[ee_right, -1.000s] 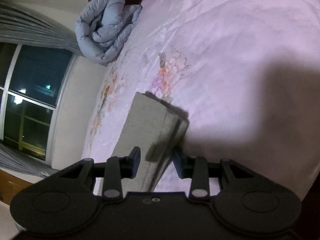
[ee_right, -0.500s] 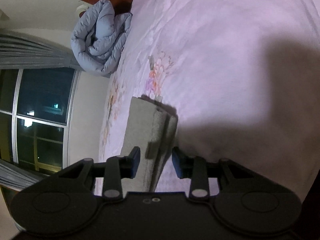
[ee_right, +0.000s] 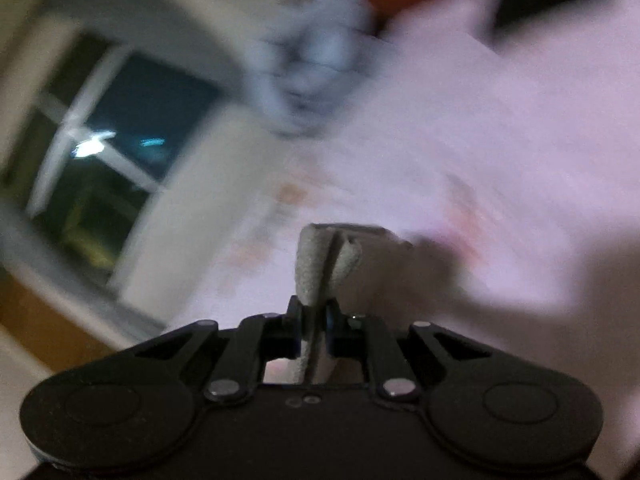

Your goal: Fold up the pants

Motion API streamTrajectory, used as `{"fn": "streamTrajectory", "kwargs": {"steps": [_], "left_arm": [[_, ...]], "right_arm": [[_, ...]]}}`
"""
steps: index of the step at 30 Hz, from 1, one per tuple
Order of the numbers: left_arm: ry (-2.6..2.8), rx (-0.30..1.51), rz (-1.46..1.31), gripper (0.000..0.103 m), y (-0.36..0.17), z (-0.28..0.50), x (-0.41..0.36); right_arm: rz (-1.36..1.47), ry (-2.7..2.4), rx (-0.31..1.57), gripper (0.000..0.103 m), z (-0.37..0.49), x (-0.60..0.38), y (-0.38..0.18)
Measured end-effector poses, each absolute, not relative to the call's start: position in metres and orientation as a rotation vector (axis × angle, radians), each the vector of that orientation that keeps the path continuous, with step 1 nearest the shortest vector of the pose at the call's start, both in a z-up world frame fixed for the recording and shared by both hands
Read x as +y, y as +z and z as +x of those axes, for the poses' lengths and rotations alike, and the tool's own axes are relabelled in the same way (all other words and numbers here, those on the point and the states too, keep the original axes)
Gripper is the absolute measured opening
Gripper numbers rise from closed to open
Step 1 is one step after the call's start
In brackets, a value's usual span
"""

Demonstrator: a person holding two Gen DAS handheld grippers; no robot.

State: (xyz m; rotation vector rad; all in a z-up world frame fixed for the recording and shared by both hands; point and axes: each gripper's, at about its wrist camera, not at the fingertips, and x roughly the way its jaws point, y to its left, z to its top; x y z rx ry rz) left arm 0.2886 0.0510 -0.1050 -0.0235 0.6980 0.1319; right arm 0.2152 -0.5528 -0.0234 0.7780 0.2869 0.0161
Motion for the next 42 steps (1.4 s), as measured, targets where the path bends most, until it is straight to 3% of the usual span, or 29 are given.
{"fn": "streamTrajectory", "kwargs": {"steps": [2,6,8,29,31,36,42], "left_arm": [[0.124,0.687,-0.033,0.103,-0.106,0.287,0.054],[0.115,0.678,-0.022,0.103,-0.103,0.276,0.051],[0.109,0.678,-0.023,0.103,-0.103,0.274,0.052],[0.196,0.624,-0.060,0.103,-0.090,0.263,0.044],[0.243,0.587,-0.080,0.103,-0.080,0.256,0.060],[0.388,0.575,-0.100,0.103,-0.065,0.247,0.133],[0.517,0.623,-0.148,0.103,-0.064,0.242,0.209]], "right_arm": [[0.723,-0.013,0.272,0.002,0.207,-0.554,-0.023],[0.939,-0.177,0.547,0.002,0.218,-0.599,-0.130],[1.009,-0.146,0.497,0.002,0.211,-0.605,-0.147],[1.052,-0.128,0.502,0.003,0.213,-0.607,-0.147],[1.054,-0.119,0.502,0.010,0.208,-0.607,-0.142],[0.870,-0.084,0.485,0.011,0.193,-0.579,-0.102],[0.612,0.180,0.566,0.012,0.274,-0.462,-0.058]]}}
